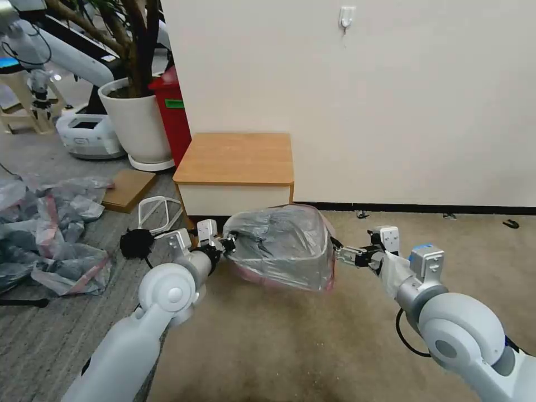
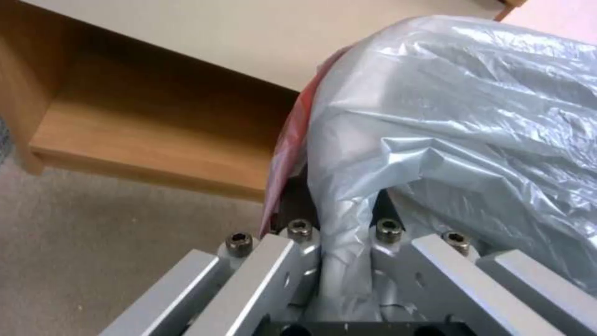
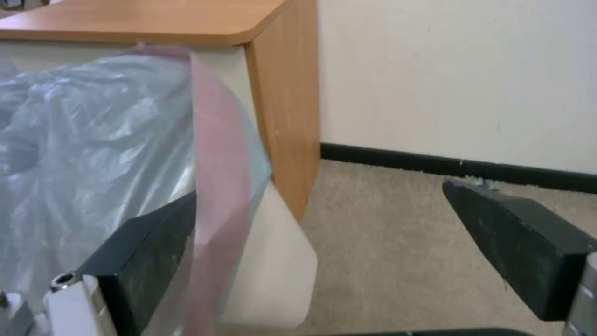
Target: Pick up the garbage bag from the table and place it over the trash can.
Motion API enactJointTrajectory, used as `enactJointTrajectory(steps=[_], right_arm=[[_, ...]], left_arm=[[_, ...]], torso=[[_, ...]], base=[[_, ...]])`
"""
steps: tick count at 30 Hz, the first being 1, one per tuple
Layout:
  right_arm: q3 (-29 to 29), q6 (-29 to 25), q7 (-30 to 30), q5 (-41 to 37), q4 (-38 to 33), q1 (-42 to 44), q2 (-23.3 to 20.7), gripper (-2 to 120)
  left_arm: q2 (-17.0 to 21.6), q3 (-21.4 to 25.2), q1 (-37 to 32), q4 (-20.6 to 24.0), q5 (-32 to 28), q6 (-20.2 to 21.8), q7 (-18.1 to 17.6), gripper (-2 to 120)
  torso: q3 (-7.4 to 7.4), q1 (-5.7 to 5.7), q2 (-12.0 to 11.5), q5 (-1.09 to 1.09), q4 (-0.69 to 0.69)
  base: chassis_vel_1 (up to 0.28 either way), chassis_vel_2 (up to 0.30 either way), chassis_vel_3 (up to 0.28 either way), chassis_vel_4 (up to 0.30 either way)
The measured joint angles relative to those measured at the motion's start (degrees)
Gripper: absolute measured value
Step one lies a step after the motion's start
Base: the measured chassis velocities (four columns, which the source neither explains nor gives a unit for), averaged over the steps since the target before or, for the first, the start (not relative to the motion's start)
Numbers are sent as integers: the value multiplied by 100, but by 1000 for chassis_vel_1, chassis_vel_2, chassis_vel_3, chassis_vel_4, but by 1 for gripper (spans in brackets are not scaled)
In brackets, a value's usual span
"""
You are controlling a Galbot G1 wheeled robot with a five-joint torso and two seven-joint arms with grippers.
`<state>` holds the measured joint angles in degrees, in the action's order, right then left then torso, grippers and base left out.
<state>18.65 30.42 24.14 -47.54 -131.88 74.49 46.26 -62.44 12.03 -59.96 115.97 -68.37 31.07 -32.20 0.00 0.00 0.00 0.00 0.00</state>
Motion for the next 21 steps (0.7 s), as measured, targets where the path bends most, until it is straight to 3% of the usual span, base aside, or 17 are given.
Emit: enactJointTrajectory(steps=[21], right_arm=[[-107, 31, -106, 205, 92, -61, -218, 97]], left_arm=[[-22, -85, 65, 46, 0, -3, -5, 3]], torso=[[0, 0, 0, 0, 0]], base=[[0, 0, 0, 0]])
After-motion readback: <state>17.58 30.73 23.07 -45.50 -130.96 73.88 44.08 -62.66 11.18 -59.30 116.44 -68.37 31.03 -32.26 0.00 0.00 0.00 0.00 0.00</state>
